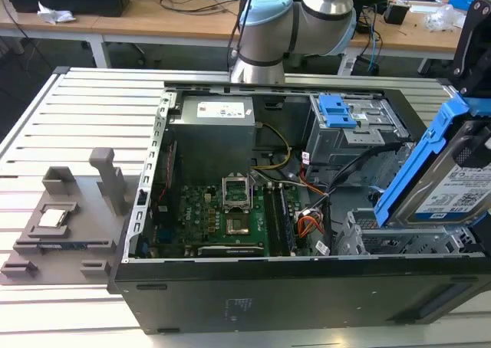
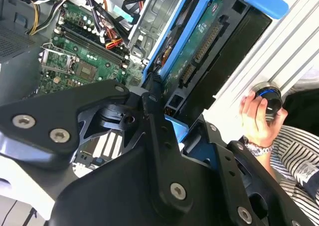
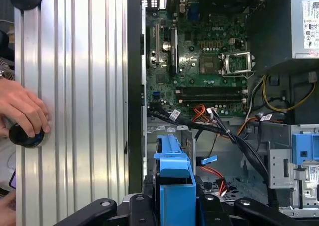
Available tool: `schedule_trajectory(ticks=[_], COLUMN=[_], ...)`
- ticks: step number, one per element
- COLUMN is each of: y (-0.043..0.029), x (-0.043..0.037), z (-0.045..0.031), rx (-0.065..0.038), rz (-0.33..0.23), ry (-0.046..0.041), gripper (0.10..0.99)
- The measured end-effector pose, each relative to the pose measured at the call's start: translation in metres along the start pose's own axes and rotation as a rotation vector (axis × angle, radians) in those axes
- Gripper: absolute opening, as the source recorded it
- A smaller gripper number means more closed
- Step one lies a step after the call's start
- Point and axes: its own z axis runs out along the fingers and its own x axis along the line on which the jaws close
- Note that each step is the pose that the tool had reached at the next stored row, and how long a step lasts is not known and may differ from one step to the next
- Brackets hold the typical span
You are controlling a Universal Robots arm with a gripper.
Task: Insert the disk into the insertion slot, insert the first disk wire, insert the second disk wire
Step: 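Insert the disk into the insertion slot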
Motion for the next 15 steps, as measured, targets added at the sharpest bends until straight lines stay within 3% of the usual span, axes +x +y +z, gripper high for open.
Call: schedule_trajectory(ticks=[15], y=[-0.0006], x=[-0.0001], z=[0.0156], rx=[0.000], rz=[0.000], ry=[0.0000], gripper=[0.369])
